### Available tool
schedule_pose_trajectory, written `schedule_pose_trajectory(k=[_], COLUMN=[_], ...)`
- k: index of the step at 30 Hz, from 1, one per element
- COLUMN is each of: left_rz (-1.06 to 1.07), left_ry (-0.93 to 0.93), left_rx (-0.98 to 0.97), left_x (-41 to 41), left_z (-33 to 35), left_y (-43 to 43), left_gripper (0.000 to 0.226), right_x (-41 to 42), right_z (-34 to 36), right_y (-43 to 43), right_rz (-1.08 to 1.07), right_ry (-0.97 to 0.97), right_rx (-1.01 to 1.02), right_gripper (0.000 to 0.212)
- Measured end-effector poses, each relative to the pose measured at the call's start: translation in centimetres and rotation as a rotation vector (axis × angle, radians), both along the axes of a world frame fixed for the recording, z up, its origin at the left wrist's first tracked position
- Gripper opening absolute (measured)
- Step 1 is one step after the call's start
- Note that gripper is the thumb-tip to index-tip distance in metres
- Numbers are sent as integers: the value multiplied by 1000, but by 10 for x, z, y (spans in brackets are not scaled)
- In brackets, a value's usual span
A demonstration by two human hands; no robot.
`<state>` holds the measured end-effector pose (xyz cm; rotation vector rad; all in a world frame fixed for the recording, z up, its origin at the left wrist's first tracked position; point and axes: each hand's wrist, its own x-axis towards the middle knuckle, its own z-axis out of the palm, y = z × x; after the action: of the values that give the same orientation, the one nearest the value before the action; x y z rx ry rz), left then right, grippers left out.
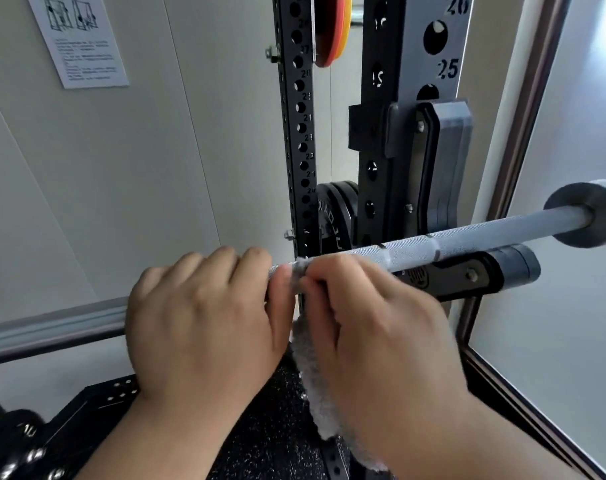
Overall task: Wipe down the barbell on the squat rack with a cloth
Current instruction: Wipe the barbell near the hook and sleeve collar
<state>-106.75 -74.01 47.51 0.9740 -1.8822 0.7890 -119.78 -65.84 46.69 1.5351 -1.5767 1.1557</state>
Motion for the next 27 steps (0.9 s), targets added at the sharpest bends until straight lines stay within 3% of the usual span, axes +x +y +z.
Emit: schedule_pose_trajectory(k=[6, 11, 15, 19, 21, 24, 27], left_rz=[7, -70, -151, -207, -154, 21, 90], left_ry=[41, 22, 2, 44, 79, 36, -1], left_rx=[-103, -83, -41, 52, 101, 127, 162], left_x=[-3, 0, 10, 19, 28, 32, 29], left_z=[1, -8, -11, 6, 18, 27, 26], left_y=[-7, -4, -3, 5, 6, -1, -8], left_gripper=[45, 39, 41, 37, 34, 42, 49], right_x=[-42, -1, -25, 9, 10, -16, -3], right_z=[19, 11, 37, 32, 30, 43, 46], right_y=[6, 3, 2, -4, -2, 4, -2], right_rz=[-97, 26, -37, -25, 17, -90, -97], right_ry=[-154, -39, -143, -19, -14, -87, -31], right_rx=[-20, 75, 124, 206, 240, 256, 221], right_gripper=[18, 7, 14, 16, 14, 21, 17])
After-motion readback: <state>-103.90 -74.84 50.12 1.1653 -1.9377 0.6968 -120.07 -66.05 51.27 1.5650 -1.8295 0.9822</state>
